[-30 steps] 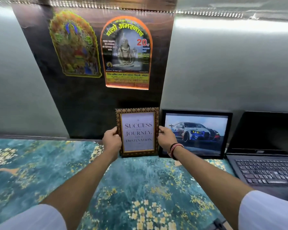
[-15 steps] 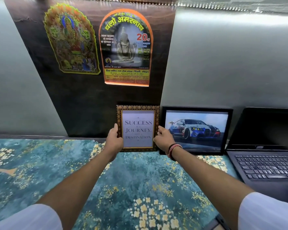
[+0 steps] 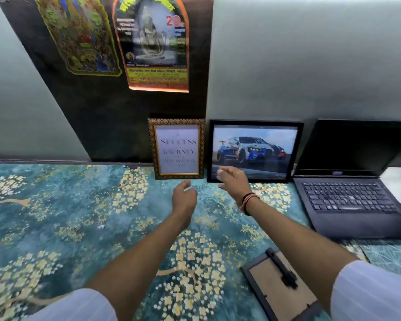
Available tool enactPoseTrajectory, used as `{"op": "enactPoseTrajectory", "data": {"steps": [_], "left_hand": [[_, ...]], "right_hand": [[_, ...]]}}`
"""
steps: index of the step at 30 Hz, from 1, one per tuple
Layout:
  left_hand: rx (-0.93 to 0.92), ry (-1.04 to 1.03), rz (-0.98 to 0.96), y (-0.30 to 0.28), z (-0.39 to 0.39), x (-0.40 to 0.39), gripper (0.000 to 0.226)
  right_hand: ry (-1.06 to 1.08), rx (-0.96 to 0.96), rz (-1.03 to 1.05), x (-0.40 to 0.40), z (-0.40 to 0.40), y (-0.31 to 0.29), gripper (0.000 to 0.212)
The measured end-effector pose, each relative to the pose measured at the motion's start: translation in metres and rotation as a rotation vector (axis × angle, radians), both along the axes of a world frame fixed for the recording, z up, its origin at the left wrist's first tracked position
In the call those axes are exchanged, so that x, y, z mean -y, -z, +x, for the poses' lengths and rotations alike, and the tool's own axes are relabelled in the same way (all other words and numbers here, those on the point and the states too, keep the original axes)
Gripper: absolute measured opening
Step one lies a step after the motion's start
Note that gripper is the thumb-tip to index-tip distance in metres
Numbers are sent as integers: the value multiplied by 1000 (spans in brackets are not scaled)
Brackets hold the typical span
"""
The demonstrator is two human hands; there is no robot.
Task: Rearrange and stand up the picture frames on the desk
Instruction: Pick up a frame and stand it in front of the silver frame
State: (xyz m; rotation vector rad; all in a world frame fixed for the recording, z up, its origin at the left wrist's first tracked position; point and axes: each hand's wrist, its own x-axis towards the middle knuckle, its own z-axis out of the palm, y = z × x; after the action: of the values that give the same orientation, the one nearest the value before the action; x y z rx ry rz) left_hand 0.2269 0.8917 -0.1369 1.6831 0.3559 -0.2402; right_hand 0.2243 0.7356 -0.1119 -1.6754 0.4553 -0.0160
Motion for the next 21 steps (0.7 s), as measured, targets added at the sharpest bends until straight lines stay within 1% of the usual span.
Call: {"op": "enactPoseTrajectory", "data": {"steps": [1, 2, 3, 5, 7, 11, 14, 16, 18, 21], "left_hand": [[-11, 22, -24, 1, -8, 10, 42], [-16, 45, -42, 2, -19, 27, 38], [-17, 54, -65, 2, -31, 44, 33], [-20, 51, -117, -4, -53, 82, 35], [-10, 57, -184, -14, -79, 129, 29], [-28, 97, -256, -27, -137, 240, 23], [-64, 96, -230, -27, -179, 316, 19], [-94, 111, -181, -25, -212, 381, 25], [-112, 136, -164, -25, -234, 425, 27], [-129, 231, -126, -31, -272, 493, 14]], "right_hand": [[6, 1, 44, 6, -10, 0, 15], [11, -3, 77, 20, -25, -1, 12], [17, -6, 102, 33, -38, -2, 14], [31, -9, 147, 65, -65, -6, 19], [46, -11, 186, 109, -92, -7, 21], [55, -39, 234, 224, -153, -7, 25], [72, -46, 197, 307, -204, -15, 30], [84, -70, 175, 376, -248, -21, 30], [99, -98, 152, 425, -283, -28, 30], [196, -167, 122, 501, -330, -31, 25]]}}
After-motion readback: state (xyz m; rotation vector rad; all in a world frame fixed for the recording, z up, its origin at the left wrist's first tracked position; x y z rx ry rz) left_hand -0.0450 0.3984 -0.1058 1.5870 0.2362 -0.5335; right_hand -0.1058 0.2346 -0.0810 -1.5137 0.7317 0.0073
